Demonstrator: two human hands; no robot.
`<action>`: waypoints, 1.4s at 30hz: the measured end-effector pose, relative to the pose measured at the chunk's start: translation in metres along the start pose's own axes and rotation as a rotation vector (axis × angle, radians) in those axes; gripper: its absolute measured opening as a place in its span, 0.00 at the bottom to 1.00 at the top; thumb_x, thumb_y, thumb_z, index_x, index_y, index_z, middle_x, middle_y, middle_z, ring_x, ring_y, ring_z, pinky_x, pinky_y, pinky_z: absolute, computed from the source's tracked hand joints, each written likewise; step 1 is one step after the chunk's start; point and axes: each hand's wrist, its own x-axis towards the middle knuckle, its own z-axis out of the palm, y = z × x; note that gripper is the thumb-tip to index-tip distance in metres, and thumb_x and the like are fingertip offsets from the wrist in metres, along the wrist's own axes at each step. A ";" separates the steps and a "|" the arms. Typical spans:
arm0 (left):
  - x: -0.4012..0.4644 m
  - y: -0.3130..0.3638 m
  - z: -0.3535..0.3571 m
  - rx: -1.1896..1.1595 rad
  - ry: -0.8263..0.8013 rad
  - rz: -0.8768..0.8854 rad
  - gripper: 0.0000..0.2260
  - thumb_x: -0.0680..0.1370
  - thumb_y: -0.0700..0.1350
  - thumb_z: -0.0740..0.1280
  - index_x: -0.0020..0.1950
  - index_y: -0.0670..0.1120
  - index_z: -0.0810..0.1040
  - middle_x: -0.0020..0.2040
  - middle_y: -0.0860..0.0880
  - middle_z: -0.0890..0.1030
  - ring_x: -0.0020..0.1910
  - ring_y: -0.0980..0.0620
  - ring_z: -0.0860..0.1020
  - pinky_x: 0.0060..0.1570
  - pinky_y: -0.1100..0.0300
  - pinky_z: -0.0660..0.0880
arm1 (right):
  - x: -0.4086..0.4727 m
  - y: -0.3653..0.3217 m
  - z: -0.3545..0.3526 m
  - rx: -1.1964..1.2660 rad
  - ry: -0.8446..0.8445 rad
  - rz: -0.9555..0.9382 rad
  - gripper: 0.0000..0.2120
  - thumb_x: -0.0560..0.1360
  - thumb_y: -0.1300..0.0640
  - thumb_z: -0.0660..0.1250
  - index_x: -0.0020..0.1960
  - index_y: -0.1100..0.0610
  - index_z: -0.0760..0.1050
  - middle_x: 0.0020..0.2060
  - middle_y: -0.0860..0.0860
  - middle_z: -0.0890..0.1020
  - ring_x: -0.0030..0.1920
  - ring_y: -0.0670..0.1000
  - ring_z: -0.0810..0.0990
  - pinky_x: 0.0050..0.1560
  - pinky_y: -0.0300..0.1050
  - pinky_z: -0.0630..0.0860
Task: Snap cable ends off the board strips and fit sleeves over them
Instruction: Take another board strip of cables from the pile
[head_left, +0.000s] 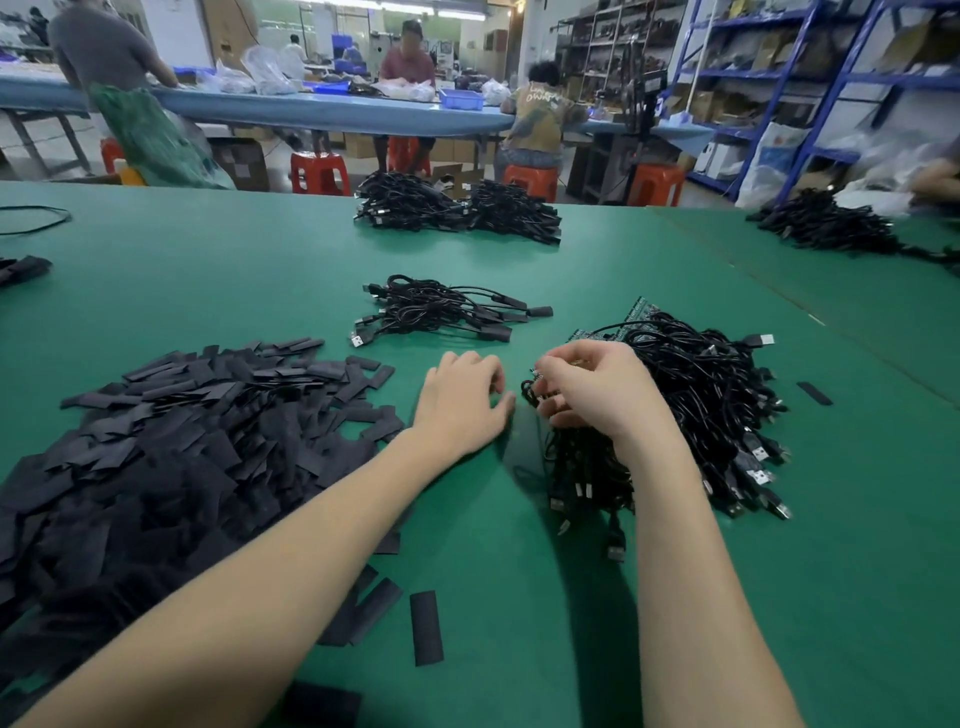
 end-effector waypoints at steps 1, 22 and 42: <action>0.003 0.003 -0.001 -0.059 -0.004 -0.020 0.08 0.79 0.51 0.65 0.52 0.48 0.77 0.53 0.48 0.80 0.56 0.44 0.74 0.55 0.51 0.72 | 0.001 0.002 -0.006 -0.059 0.042 0.011 0.05 0.76 0.62 0.66 0.44 0.59 0.81 0.32 0.52 0.84 0.27 0.48 0.82 0.28 0.39 0.77; 0.070 0.046 -0.005 -0.771 -0.262 -0.415 0.18 0.77 0.54 0.72 0.62 0.45 0.81 0.59 0.46 0.82 0.56 0.48 0.78 0.56 0.58 0.72 | 0.003 0.018 -0.045 -0.473 0.279 0.130 0.06 0.73 0.49 0.68 0.45 0.48 0.83 0.44 0.47 0.85 0.48 0.50 0.82 0.50 0.46 0.79; 0.078 0.055 -0.104 -1.253 -0.570 -0.205 0.14 0.80 0.45 0.68 0.64 0.41 0.77 0.53 0.45 0.83 0.49 0.48 0.80 0.55 0.52 0.79 | -0.006 -0.009 -0.040 -0.256 0.592 -0.339 0.26 0.75 0.33 0.65 0.68 0.46 0.72 0.65 0.43 0.75 0.68 0.45 0.69 0.62 0.40 0.62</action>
